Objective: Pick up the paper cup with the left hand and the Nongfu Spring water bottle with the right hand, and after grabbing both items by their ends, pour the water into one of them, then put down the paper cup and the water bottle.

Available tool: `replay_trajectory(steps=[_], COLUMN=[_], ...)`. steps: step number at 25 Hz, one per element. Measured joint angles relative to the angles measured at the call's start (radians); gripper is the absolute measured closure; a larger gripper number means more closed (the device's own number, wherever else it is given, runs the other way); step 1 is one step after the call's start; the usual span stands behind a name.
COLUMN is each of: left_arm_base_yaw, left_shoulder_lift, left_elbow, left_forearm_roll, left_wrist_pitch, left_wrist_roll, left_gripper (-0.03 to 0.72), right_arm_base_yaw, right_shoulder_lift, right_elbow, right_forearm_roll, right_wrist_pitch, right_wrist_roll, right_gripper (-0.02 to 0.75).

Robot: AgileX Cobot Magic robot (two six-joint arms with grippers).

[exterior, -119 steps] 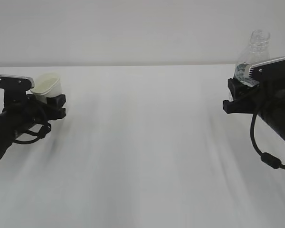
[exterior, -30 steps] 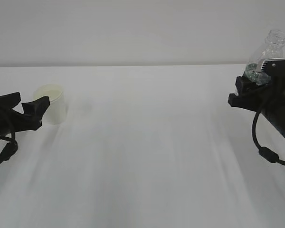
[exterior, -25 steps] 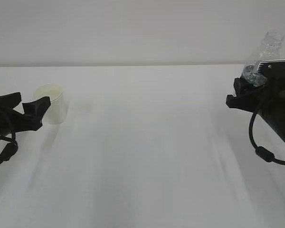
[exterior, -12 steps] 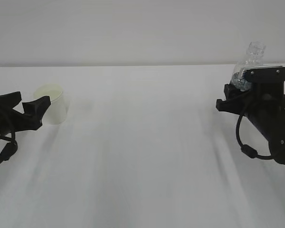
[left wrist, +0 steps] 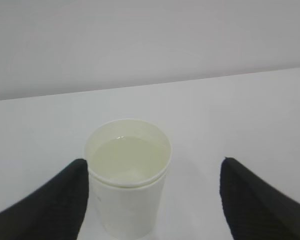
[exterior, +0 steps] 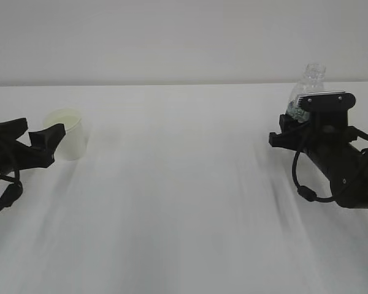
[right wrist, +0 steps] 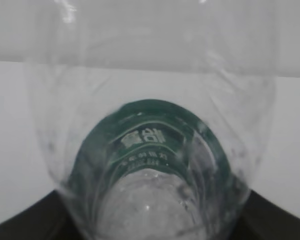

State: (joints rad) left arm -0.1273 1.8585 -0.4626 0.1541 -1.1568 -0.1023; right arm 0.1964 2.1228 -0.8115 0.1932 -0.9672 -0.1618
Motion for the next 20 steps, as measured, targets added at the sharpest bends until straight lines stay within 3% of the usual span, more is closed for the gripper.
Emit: replay_trajectory(steps=[20], left_arm_base_yaw=[0.0], left_shoulder_lift=[0.0], left_elbow=[0.0], left_forearm_roll=[0.002], left_wrist_pitch=[0.0], left_wrist_roll=[0.0], left_gripper=[0.128], right_arm_base_yaw=[0.0], right_shoulder_lift=[0.119], right_elbow=[-0.11], right_forearm_roll=[-0.002], right_wrist_pitch=[-0.01], right_wrist_roll=[0.0], right_gripper=[0.309])
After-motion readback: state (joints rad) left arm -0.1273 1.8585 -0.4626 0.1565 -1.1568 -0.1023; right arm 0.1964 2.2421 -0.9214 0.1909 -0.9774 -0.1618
